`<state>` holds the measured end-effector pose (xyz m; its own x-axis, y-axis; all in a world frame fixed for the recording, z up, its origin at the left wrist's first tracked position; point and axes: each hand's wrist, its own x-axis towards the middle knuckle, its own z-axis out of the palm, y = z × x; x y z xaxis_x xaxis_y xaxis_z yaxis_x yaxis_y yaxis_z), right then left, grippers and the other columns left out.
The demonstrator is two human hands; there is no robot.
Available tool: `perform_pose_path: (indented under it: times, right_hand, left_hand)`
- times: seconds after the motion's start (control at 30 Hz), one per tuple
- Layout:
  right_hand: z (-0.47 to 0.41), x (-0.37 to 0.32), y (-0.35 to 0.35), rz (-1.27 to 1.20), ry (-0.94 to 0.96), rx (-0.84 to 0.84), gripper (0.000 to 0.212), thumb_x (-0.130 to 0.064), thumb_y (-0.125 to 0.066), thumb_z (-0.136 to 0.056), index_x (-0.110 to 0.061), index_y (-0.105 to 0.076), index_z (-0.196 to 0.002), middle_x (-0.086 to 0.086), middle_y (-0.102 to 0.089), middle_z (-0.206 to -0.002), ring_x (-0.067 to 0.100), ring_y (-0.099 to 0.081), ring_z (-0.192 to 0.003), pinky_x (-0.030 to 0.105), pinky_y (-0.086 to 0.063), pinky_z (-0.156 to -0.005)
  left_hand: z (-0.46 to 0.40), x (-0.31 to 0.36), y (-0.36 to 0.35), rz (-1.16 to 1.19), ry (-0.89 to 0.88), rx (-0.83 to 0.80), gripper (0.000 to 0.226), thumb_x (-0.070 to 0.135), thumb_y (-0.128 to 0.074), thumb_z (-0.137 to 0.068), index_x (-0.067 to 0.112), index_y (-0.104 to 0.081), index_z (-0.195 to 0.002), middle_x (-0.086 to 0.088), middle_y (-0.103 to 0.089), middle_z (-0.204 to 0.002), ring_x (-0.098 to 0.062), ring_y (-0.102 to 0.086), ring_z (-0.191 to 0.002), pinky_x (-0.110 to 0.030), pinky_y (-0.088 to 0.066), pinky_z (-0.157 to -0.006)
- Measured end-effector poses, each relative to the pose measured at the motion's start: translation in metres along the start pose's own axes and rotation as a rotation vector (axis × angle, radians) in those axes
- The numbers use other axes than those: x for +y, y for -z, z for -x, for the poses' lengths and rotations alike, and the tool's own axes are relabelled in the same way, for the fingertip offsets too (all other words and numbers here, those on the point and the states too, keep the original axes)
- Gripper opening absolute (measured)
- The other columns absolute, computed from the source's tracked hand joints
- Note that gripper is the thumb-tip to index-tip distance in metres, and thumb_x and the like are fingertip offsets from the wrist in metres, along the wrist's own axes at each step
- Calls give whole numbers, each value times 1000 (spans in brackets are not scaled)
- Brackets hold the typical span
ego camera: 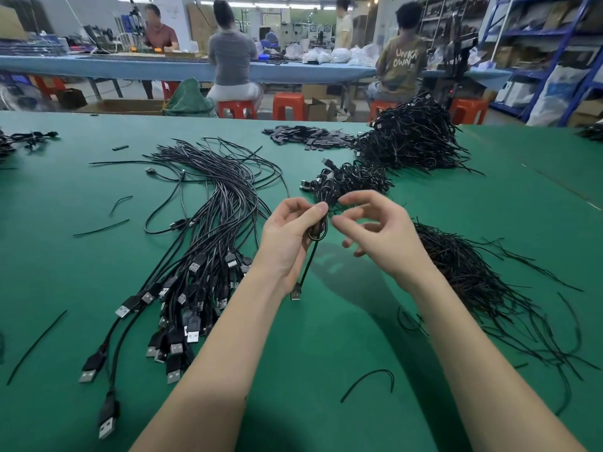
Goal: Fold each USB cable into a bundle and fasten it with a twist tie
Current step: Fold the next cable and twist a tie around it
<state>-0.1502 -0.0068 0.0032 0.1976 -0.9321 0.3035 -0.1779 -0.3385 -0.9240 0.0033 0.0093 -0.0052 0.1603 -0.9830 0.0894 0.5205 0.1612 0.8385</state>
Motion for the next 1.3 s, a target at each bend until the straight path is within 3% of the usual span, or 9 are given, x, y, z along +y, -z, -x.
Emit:
perform_pose_path:
  times: [0.07,0.17,0.5,0.67,0.73,0.83,0.9,1.1,1.3]
  right_hand:
    - [-2,6,0,313,257,104,24,-33,-81,-82,-36,-67,-102,-15,-71,-87,8,-67,-61,20,-51,-61]
    - [0,9,1,457,444,201,10,-33,-79,-85,-32,-74,-93,-19,-71,-88,5,-65,-64,26,-50,-62]
    - [5,12,-6,581,518,302,13,-30,-79,-88,-25,-76,-99,-14,-71,-94,8,-64,-65,36,-55,-57]
    - [6,14,-7,576,548,297,4,-24,-77,-89,-22,-78,-92,-14,-73,-89,6,-64,-65,25,-51,-57]
    - [2,12,-8,373,356,221,3,-21,-78,-88,-22,-79,-85,-14,-73,-80,8,-63,-62,21,-48,-57]
    - [0,1,-8,-344,-190,-41,10,-16,-75,-88,-18,-78,-79,-4,-69,-71,12,-59,-57,19,-41,-47]
    - [0,1,-7,-460,-300,-92,7,-16,-72,-90,-17,-76,-84,-3,-69,-74,11,-61,-58,18,-41,-45]
    - [3,13,-7,323,348,59,30,-15,-77,-86,-34,-68,-108,-17,-69,-91,10,-66,-67,10,-41,-61]
    - [4,18,-5,439,510,196,13,-26,-79,-87,-29,-76,-100,-21,-72,-93,8,-64,-69,19,-49,-59]
  left_hand:
    - [-1,1,3,7,11,11,23,1,-70,-86,17,-55,-79,2,-58,-69,-9,-52,-60,-18,-41,-60]
    - [-1,2,3,8,35,12,24,0,-70,-86,17,-55,-79,1,-57,-70,-10,-52,-61,-19,-40,-61]
    - [-2,2,4,47,144,-10,20,5,-70,-85,18,-57,-77,0,-62,-70,-14,-53,-64,-25,-38,-67]
    - [-2,2,4,80,162,-16,19,7,-73,-80,16,-57,-78,-2,-62,-72,-14,-55,-66,-23,-43,-68]
    - [-1,1,5,45,104,2,21,6,-73,-81,18,-56,-80,-2,-61,-75,-13,-55,-67,-21,-42,-65]
    - [0,4,5,39,33,-30,25,11,-77,-72,18,-56,-84,-1,-63,-75,-11,-57,-65,-18,-46,-63]
    - [1,4,3,23,25,-23,22,8,-76,-74,17,-57,-82,0,-64,-72,-10,-57,-63,-17,-47,-61]
    - [-3,3,6,2,118,62,19,5,-69,-88,14,-56,-79,-2,-62,-70,-13,-55,-64,-20,-46,-62]
    - [-3,1,6,-3,177,34,17,6,-69,-89,14,-57,-79,-4,-65,-71,-12,-58,-61,-19,-50,-57]
